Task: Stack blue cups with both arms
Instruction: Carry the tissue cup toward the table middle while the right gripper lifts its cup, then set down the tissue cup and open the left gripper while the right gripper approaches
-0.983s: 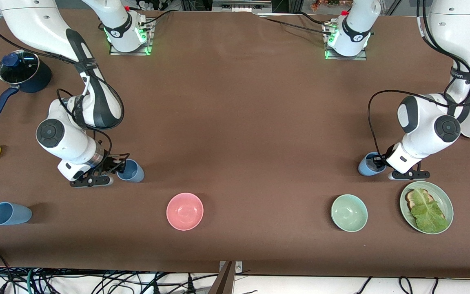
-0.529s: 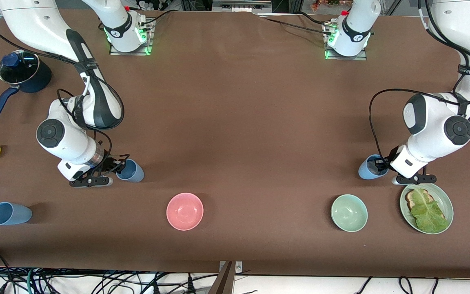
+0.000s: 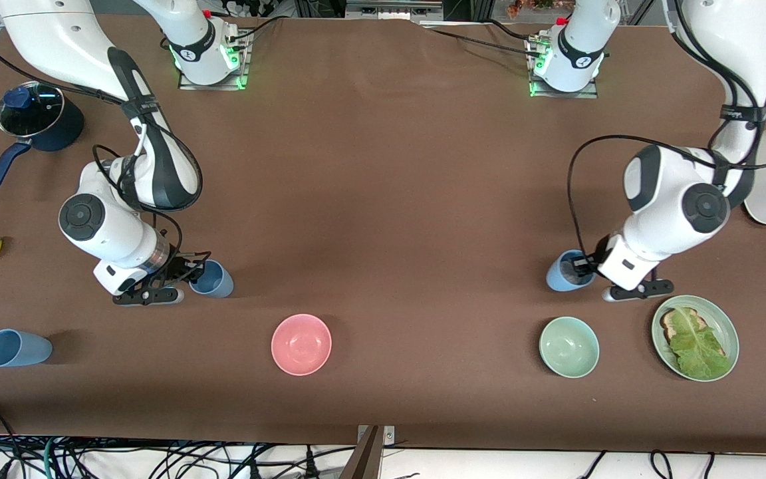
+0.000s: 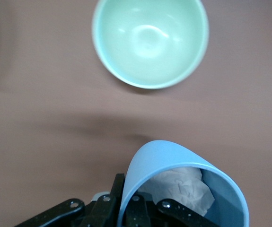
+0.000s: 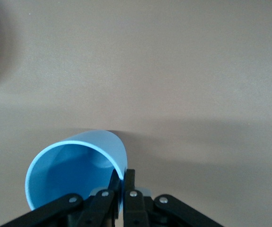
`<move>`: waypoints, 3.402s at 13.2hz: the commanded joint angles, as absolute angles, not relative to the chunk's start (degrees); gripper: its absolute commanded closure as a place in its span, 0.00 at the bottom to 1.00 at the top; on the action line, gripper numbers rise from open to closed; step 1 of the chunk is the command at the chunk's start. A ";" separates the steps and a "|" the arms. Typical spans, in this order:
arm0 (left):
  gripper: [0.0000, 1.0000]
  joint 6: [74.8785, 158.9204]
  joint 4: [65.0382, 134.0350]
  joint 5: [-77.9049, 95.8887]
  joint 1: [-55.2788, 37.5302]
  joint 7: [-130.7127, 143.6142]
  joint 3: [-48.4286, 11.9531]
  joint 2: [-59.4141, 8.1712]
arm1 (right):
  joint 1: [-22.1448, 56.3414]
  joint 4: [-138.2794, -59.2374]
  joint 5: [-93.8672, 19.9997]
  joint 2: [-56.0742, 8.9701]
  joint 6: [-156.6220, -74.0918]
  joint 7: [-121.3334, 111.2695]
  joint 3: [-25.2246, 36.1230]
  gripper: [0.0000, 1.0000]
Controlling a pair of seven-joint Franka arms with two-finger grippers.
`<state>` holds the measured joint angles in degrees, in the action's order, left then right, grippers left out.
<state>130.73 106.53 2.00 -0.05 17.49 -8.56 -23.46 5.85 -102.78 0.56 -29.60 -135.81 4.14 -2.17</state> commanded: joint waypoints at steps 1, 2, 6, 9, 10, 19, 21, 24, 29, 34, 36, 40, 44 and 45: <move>1.00 129.20 106.26 1.94 -0.44 26.68 -12.64 -22.32 | 5.54 -101.69 0.53 -29.62 -135.79 3.78 -2.55 1.00; 1.00 129.20 106.26 1.93 -1.14 29.33 -13.53 -22.32 | 5.54 -101.69 0.53 -29.10 -135.62 3.61 -2.55 1.00; 1.00 128.94 105.82 -1.38 -5.79 39.34 -14.32 -22.32 | 5.54 -101.69 0.62 -28.04 -135.26 3.52 -2.55 1.00; 1.00 128.94 104.68 -6.05 -10.79 51.30 -15.29 -22.94 | 5.54 -101.86 0.62 -26.81 -134.13 3.60 -2.55 1.00; 1.00 128.94 104.42 -6.41 -12.29 53.68 -15.29 -23.29 | 5.54 -101.78 0.70 -26.02 -132.90 3.60 -2.55 1.00; 1.00 129.81 99.50 -12.30 -25.39 76.10 -15.03 -31.01 | 5.54 -101.95 0.62 -19.34 -124.55 3.87 -2.72 1.00; 1.00 131.21 97.39 -12.30 -26.71 78.22 -15.03 -33.21 | 5.54 -101.87 0.62 -17.68 -122.00 3.95 -2.72 1.00; 1.00 134.38 97.30 -11.78 -26.72 78.49 -14.94 -34.54 | 5.54 -101.87 0.62 -15.04 -118.23 3.96 -2.81 1.00; 1.00 136.93 96.68 -11.51 -26.89 78.57 -15.20 -36.82 | 5.54 -99.42 0.53 -12.13 -111.12 4.22 -3.43 1.00; 1.00 138.51 95.89 -11.51 -26.89 78.57 -15.29 -38.14 | 5.54 -93.17 0.44 -11.95 -102.58 5.09 -5.44 1.00; 0.96 138.60 95.89 -11.43 -26.89 78.57 -15.29 -38.23 | 5.80 -91.94 0.44 -11.95 -101.52 8.51 -7.20 1.00; 0.40 138.43 95.89 -11.43 -26.81 78.57 -15.29 -37.80 | 7.90 -90.97 0.09 -12.30 -101.43 13.25 -7.91 1.00; 0.27 137.55 95.89 -11.51 -26.02 79.01 -15.29 -36.39 | 13.35 -88.43 0.09 -14.06 -101.51 20.72 -7.91 1.00; 0.26 136.94 95.89 -11.51 -25.84 79.01 -15.29 -35.78 | 14.40 -87.63 0.09 -14.58 -101.51 22.57 -8.00 1.00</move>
<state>138.45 96.20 -10.48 -26.07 77.64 -15.37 -37.18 12.60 -91.06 0.51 -12.80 -102.87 19.13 -8.08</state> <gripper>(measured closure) 0.291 0.952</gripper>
